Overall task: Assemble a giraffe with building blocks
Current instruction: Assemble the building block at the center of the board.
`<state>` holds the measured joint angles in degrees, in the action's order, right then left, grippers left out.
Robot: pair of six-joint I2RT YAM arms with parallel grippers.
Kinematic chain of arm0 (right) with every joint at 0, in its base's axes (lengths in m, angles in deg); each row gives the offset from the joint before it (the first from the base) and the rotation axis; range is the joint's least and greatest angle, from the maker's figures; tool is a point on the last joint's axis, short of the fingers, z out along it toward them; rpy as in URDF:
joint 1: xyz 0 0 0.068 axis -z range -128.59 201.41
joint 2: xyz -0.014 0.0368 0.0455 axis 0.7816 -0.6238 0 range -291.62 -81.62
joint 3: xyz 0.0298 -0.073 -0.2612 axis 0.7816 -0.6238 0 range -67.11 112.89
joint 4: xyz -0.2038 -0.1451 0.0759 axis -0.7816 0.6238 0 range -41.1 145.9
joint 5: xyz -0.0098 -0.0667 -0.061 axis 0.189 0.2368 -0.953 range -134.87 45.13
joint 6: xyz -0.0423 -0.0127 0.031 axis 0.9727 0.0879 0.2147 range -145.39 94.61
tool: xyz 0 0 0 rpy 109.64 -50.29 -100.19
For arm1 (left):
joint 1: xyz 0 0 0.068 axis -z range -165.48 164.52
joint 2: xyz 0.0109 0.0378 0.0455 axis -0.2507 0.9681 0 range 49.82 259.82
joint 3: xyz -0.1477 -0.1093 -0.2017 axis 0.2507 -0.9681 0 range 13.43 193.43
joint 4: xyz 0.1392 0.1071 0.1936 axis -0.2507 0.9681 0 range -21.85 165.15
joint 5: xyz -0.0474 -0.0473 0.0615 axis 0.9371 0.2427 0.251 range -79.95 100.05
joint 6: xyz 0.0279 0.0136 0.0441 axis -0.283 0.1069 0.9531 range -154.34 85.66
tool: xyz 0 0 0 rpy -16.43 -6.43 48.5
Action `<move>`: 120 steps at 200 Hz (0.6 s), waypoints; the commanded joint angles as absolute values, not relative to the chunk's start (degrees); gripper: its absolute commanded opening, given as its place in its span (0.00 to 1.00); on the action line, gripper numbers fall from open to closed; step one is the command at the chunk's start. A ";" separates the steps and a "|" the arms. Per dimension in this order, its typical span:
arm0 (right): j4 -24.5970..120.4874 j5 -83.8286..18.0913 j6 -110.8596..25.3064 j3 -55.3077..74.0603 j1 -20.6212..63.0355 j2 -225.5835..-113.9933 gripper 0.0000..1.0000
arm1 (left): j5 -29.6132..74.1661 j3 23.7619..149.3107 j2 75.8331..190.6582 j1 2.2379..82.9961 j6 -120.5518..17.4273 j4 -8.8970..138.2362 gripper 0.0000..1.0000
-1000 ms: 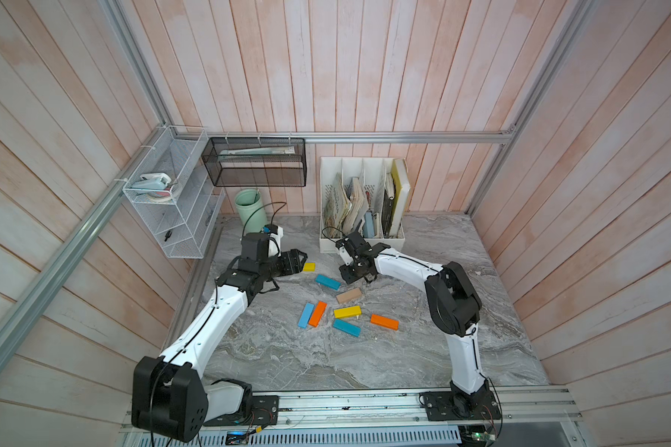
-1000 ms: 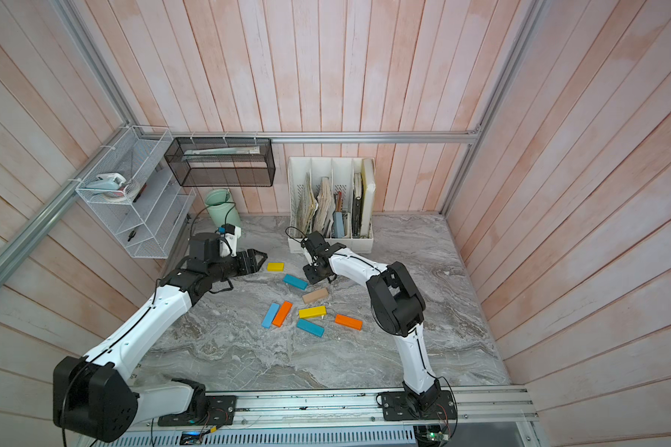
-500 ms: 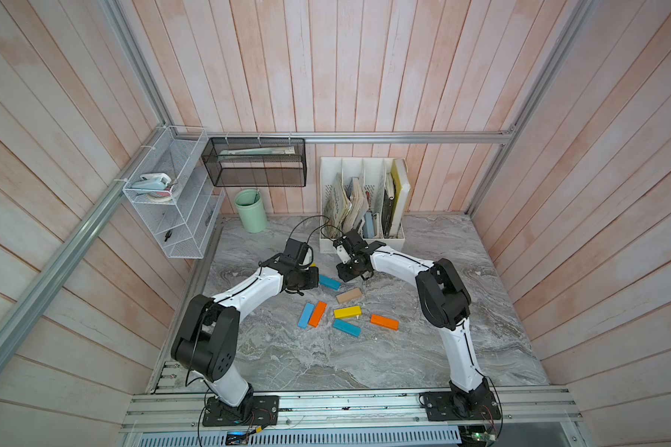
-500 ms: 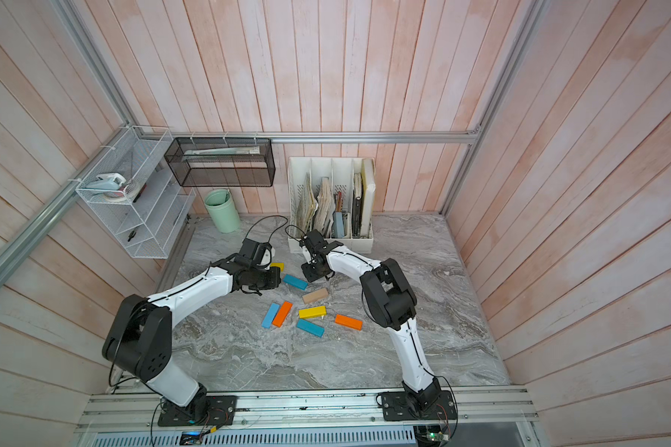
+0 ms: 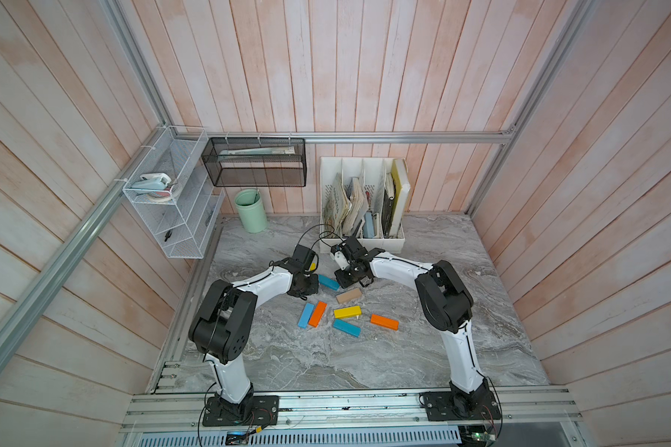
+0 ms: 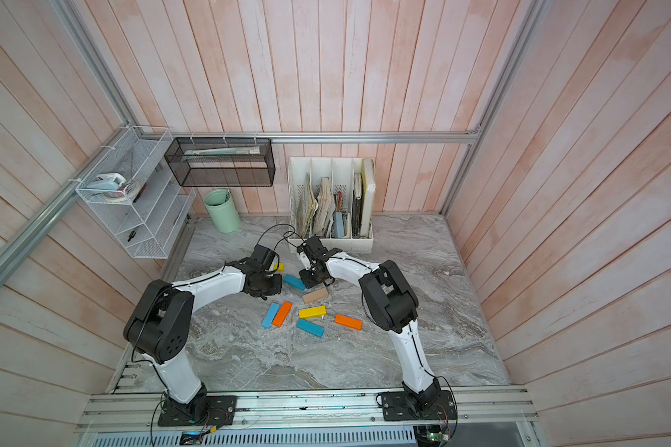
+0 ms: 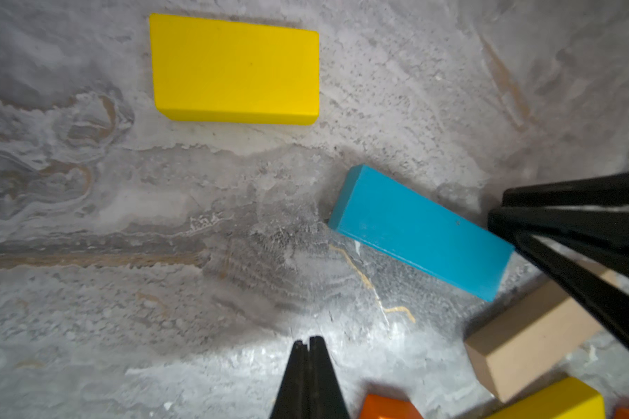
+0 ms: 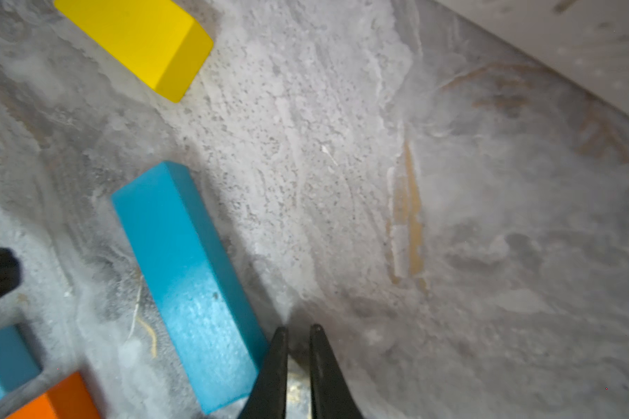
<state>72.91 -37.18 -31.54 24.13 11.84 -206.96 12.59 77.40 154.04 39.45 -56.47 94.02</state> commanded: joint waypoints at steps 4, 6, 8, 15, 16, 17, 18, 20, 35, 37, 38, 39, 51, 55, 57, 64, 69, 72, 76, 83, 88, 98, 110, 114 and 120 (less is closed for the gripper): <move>73.87 -34.77 -32.61 22.42 10.24 -206.87 0.15 | 11.89 77.76 156.63 39.39 -56.75 92.35 0.00; 73.84 -34.63 -32.53 22.42 10.16 -206.87 0.15 | 11.94 77.77 156.72 39.44 -56.75 92.22 0.00; 73.76 -34.53 -32.52 22.42 10.07 -206.87 0.15 | 11.97 77.81 156.83 39.40 -56.75 92.16 0.00; 73.68 -34.40 -32.51 22.43 9.77 -206.86 0.15 | 11.98 77.97 157.35 39.39 -56.76 92.01 0.00; 73.72 -34.36 -32.51 22.39 9.71 -206.87 0.15 | 11.98 78.05 157.37 39.39 -56.76 91.99 0.00; 73.70 -34.38 -32.56 22.42 9.60 -206.87 0.15 | 11.98 78.08 157.38 39.39 -56.80 91.98 0.00; 73.74 -34.31 -32.58 22.39 9.59 -206.82 0.15 | 11.98 78.06 157.43 39.39 -56.73 92.02 0.00; 73.76 -34.25 -32.57 22.43 9.47 -206.86 0.15 | 11.91 78.15 157.62 39.39 -56.73 91.98 0.00; 74.03 -34.04 -32.42 22.76 8.92 -207.01 0.15 | 11.66 78.61 158.10 39.39 -56.67 91.95 0.00; 74.10 -34.12 -32.42 22.79 8.88 -207.04 0.15 | 11.59 78.64 158.10 39.39 -56.67 91.97 0.00; 74.11 -34.18 -32.42 22.79 8.83 -207.04 0.15 | 11.57 78.69 158.10 39.39 -56.67 91.92 0.00; 74.16 -34.20 -32.42 22.80 8.81 -207.04 0.15 | 11.55 78.71 158.10 39.39 -56.67 91.95 0.00; 74.02 -34.92 -32.57 22.80 8.78 -207.03 0.15 | 10.96 78.82 158.10 39.39 -56.58 91.72 0.00; 73.92 -35.31 -32.53 22.64 8.76 -207.03 0.15 | 10.74 78.83 158.08 39.41 -56.58 91.71 0.00; 73.94 -35.53 -32.52 22.72 8.82 -207.04 0.15 | 10.68 78.85 158.05 39.42 -56.58 91.66 0.00; 73.86 -36.05 -32.64 22.79 8.91 -207.13 0.16 | 10.45 79.07 158.15 39.35 -56.49 91.60 0.00; 73.92 -36.31 -32.76 22.92 9.02 -207.27 0.16 | 10.32 79.15 158.18 39.32 -56.45 91.57 0.00; 73.94 -36.34 -32.81 23.12 9.03 -207.35 0.16 | 10.31 79.30 158.19 39.28 -56.41 91.58 0.00; 74.00 -36.39 -32.88 23.42 9.14 -207.54 0.16 | 10.38 79.36 158.34 39.24 -56.49 91.48 0.00; 74.20 -36.48 -33.16 23.81 9.32 -207.85 0.16 | 10.61 79.75 158.54 39.30 -56.28 91.56 0.00; 74.34 -36.52 -33.34 24.11 9.38 -208.06 0.16 | 10.78 79.97 158.66 39.25 -56.29 91.63 0.00; 74.09 -36.52 -33.72 24.53 9.40 -208.23 0.16 | 11.41 80.19 158.74 39.28 -56.48 91.11 0.00; 73.52 -36.22 -34.38 24.69 9.48 -208.52 0.16 | 12.97 79.96 158.50 39.17 -57.05 89.73 0.00; 73.39 -35.97 -34.61 24.80 9.49 -208.60 0.16 | 13.86 79.84 158.49 39.09 -57.34 89.09 0.00; 73.08 -35.63 -34.91 24.84 9.47 -208.79 0.16 | 15.27 79.41 158.34 38.86 -57.74 87.92 0.00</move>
